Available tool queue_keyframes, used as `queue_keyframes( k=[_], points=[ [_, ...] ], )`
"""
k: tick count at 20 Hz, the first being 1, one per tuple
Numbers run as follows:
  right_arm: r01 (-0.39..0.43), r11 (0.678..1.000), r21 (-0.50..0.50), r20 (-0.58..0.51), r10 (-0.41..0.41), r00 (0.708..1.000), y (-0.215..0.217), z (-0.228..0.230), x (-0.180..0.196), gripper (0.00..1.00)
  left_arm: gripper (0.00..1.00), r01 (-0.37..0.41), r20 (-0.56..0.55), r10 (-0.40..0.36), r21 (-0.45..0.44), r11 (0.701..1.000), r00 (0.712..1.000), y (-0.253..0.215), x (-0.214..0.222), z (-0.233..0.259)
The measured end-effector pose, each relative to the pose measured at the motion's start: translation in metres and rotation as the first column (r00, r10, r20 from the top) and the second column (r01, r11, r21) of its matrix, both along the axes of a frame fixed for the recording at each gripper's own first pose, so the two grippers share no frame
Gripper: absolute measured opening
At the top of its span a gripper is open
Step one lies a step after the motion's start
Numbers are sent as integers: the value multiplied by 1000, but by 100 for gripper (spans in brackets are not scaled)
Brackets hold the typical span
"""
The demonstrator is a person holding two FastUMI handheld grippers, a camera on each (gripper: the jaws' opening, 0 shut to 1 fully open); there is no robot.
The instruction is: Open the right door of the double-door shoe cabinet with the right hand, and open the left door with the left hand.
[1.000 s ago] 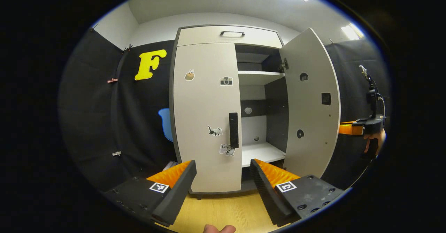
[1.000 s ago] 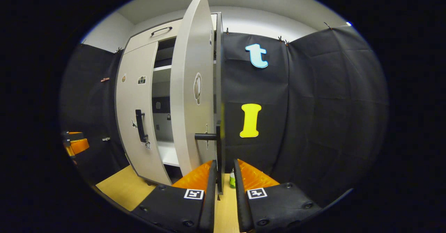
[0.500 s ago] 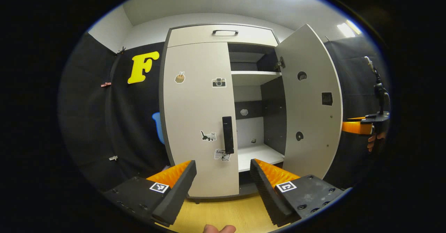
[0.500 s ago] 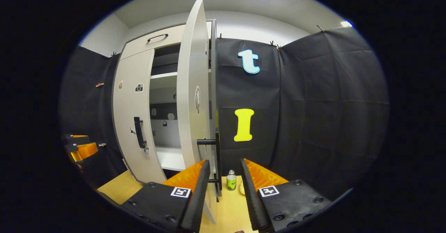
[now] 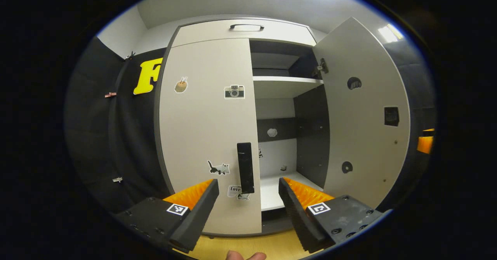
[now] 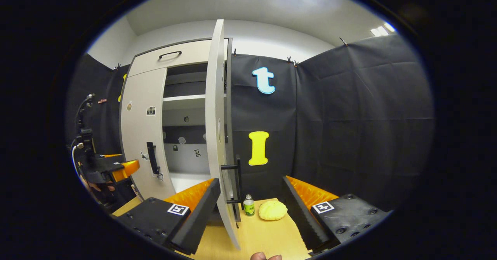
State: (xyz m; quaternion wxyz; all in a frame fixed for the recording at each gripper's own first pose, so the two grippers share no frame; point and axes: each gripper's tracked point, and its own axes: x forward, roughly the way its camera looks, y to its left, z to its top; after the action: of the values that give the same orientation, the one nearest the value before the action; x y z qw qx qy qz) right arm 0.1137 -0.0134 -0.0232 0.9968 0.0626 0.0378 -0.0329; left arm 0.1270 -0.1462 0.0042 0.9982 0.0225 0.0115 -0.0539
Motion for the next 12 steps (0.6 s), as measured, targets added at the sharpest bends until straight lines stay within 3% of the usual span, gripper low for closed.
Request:
queue_keyframes(
  k=[9, 12],
  points=[
    [9, 999, -49, 33, -7, 999, -10, 7, -7, 99, 91, -70, -45, 69, -11, 998, 997, 2, 92, -21],
    [7, 999, -50, 30, -6, 1000, -14, 5, -6, 99, 75, -100, -40, 101, 10, 995, 994, 8, 111, -26]
  ],
)
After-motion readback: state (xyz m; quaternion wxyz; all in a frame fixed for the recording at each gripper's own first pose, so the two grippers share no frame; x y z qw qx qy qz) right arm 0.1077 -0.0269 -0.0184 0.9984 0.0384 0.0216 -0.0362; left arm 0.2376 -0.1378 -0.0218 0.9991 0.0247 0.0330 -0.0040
